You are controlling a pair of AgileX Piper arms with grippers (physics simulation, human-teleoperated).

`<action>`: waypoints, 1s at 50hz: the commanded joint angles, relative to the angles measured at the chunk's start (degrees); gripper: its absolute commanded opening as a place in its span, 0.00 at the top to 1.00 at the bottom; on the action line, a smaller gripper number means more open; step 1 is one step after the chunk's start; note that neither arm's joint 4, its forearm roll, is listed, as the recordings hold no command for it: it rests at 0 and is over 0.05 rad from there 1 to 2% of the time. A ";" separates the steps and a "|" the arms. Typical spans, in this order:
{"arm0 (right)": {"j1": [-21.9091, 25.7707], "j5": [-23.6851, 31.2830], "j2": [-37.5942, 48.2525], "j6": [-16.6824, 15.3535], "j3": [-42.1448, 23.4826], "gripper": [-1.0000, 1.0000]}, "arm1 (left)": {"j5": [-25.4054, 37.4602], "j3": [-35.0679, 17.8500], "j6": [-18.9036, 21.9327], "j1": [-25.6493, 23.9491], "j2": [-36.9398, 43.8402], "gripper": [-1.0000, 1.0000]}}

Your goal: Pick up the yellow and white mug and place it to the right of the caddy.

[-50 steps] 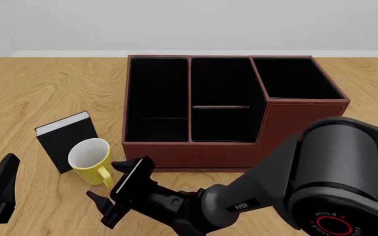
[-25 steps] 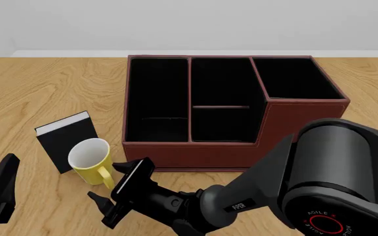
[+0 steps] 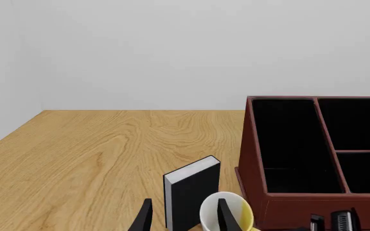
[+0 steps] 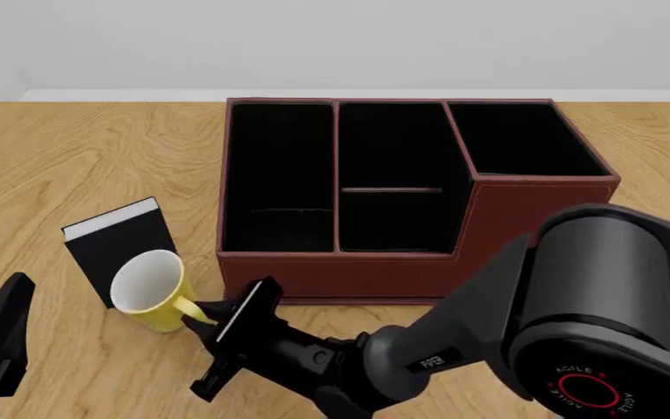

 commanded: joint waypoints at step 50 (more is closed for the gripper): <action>0.92 -4.48 -8.01 -3.54 5.96 1.00 | 0.00 0.00 0.00 0.00 0.00 0.00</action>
